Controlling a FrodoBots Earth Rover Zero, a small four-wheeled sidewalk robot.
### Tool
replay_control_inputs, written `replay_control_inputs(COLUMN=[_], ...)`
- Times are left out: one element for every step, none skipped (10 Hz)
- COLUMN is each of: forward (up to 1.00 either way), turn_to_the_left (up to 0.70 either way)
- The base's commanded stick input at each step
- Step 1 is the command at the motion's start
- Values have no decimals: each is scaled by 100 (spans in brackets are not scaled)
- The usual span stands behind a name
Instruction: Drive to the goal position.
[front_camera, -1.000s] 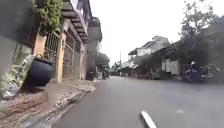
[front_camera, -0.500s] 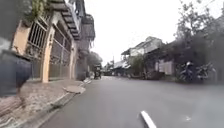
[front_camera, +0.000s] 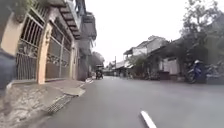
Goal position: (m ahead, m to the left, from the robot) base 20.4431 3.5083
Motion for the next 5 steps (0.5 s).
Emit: replay_control_inputs(forward=[70,70,70,70,70], turn_to_the_left=[0,0,0,0,-1])
